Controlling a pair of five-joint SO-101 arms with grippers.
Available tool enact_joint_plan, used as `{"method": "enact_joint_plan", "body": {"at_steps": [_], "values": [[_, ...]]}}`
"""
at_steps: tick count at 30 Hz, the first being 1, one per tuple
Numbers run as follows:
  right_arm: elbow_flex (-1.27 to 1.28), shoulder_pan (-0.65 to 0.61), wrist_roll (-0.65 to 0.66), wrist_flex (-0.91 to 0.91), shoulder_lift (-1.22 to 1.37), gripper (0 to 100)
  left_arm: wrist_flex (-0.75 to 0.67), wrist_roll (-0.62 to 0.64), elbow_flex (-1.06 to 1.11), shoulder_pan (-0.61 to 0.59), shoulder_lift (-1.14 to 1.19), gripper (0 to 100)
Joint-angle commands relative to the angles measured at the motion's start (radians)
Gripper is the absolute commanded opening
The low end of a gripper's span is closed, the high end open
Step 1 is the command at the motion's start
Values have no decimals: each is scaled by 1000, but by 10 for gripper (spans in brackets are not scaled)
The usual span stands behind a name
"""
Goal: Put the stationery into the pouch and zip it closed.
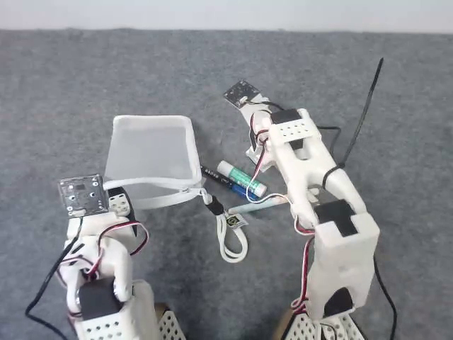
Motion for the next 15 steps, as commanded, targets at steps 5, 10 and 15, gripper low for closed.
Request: {"method": "enact_joint_plan", "body": {"at_steps": [5,10,15], "values": [[-58,4,20,2,12,208,-32,12,-42,-9,-17,12],[-107,5,20,28,59,208,-23,12,-42,-9,-17,12],[-245,5,18,150,157,169,-18,12,-42,-9,-17,12]]}}
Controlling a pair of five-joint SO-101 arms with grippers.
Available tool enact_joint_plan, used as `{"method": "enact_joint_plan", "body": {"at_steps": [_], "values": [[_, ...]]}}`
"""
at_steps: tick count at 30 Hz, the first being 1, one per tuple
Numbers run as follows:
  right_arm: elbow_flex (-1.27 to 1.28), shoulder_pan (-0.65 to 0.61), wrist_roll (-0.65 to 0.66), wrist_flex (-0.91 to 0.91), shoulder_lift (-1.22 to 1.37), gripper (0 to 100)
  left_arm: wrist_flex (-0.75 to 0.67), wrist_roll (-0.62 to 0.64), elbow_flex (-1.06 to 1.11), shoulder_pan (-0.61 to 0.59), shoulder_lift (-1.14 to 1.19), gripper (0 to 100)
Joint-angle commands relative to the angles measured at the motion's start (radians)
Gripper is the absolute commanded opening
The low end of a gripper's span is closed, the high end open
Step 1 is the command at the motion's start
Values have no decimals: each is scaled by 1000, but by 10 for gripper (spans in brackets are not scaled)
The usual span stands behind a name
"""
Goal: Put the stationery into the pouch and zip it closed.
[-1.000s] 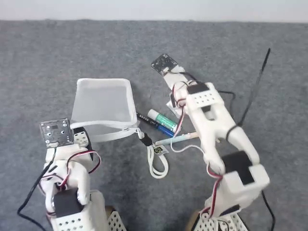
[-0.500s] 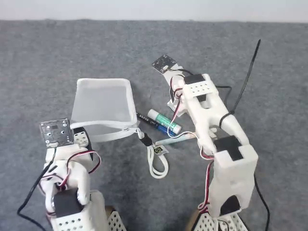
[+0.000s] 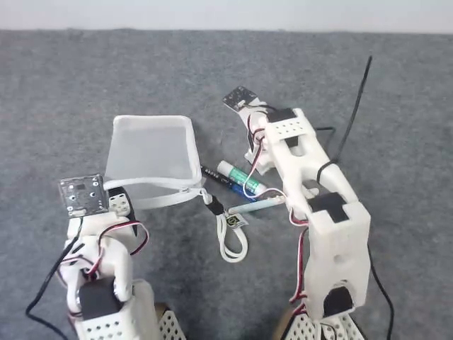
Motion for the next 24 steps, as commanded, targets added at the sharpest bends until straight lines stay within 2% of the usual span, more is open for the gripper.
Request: {"method": "enact_joint_plan", "body": {"at_steps": [1,7,13,18,24], "values": [[-143,7,15,84,42,144,-18,12,-42,-9,-17,12],[-287,7,11,154,137,6,-18,12,-42,-9,-17,12],[-322,8,9,197,142,6,-18,12,-42,-9,-17,12],[-322,4,-80,205,130,6,-18,12,-42,-9,-17,12],[-321,1,-89,260,61,6,-18,12,-42,-9,-17,12]]}}
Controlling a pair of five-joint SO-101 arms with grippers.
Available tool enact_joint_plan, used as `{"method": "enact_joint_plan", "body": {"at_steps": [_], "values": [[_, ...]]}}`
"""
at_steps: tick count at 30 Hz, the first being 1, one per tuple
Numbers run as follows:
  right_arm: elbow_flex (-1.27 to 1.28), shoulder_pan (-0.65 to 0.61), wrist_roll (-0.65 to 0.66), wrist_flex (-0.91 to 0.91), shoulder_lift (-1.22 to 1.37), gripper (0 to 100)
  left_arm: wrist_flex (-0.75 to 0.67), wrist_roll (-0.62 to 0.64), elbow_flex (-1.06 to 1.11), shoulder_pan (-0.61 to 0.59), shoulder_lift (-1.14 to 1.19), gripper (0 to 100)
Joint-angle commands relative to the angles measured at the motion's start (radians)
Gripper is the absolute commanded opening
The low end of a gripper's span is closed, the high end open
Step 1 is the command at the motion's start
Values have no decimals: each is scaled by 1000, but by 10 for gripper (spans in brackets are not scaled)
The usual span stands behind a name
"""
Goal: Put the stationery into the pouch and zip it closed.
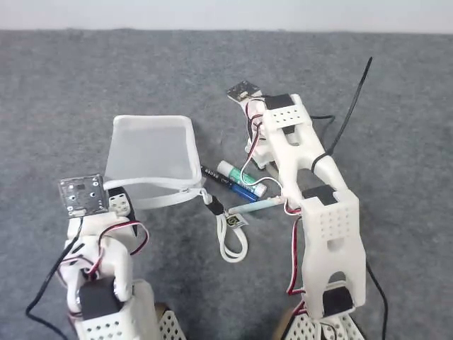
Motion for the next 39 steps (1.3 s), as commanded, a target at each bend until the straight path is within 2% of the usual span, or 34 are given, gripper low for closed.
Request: {"method": "enact_joint_plan", "body": {"at_steps": [1,11,17,19,25,34,39], "values": [[-49,-13,-12,33,-101,6,-18,12,-42,-9,-17,12],[-46,-113,-9,166,-197,6,-20,12,-48,-9,-17,12],[-44,-110,-12,208,-236,6,-12,9,-71,-3,-17,11],[-44,-113,-12,229,-254,6,31,6,-116,3,-15,11],[-44,-74,-15,226,-288,6,181,-44,-291,120,-15,11],[-44,-64,-71,222,-289,6,183,-44,-473,124,-9,10],[-46,-64,-77,209,-291,6,161,-20,-579,124,178,10]]}}
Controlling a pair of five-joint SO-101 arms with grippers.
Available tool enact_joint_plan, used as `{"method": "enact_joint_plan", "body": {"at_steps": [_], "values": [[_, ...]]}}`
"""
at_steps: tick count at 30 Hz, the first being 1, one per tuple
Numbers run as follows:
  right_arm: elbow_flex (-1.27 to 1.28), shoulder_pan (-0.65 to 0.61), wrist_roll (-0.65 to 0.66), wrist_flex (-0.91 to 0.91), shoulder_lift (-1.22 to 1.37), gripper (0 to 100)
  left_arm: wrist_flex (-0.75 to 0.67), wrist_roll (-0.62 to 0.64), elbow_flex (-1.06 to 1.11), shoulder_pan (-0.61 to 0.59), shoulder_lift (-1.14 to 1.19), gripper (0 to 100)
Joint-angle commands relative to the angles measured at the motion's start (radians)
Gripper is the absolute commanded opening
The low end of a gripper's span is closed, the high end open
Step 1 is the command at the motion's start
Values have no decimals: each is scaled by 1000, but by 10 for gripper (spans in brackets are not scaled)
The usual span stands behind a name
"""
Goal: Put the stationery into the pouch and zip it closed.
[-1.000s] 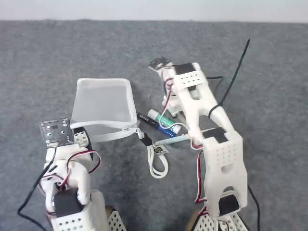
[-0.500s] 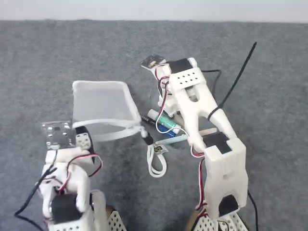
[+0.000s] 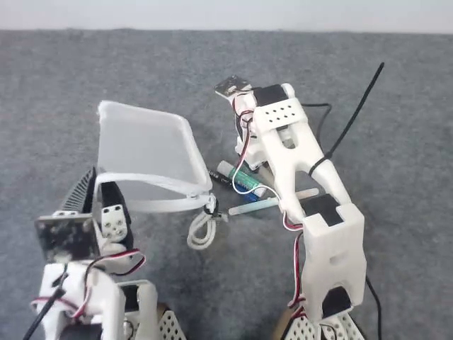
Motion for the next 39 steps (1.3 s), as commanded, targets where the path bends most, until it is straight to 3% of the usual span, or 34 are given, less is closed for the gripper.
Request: {"method": "enact_joint_plan", "body": {"at_steps": [1,9,19,26,33,39], "values": [[-46,18,-31,-12,-99,6,-34,31,-153,5,233,10],[-46,87,-106,-58,-117,6,-41,163,-444,9,631,10],[-44,122,-132,-48,-168,6,-41,295,-558,163,937,10],[87,117,-180,-82,-344,6,-57,390,-527,163,1019,10],[351,99,-184,-208,-639,6,-100,396,-486,160,1017,10],[583,71,-267,-363,-894,6,-95,397,-481,98,1019,10]]}}
